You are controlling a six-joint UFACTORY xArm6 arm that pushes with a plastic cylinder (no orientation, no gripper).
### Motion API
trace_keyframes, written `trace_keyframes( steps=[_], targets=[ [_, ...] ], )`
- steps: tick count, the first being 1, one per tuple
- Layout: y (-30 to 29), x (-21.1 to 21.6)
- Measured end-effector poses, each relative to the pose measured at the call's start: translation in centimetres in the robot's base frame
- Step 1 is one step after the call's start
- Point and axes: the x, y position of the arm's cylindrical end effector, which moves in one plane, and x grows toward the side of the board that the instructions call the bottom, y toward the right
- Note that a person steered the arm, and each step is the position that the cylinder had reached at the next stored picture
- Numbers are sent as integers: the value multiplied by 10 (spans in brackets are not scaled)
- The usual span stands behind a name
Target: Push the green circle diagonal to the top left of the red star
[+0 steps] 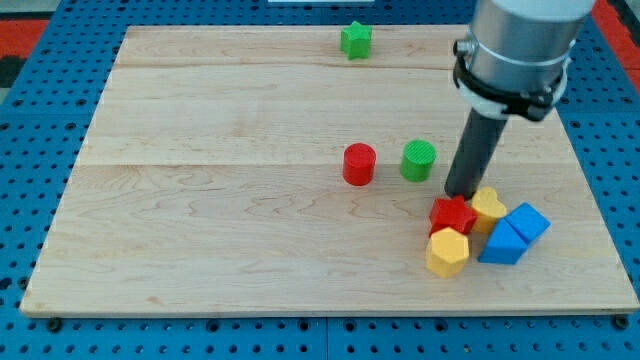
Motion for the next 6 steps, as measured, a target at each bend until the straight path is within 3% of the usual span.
trace_keyframes(
  steps=[3,4,6],
  targets=[
    [31,-87],
    [-10,-93],
    [-29,-27]
  ],
)
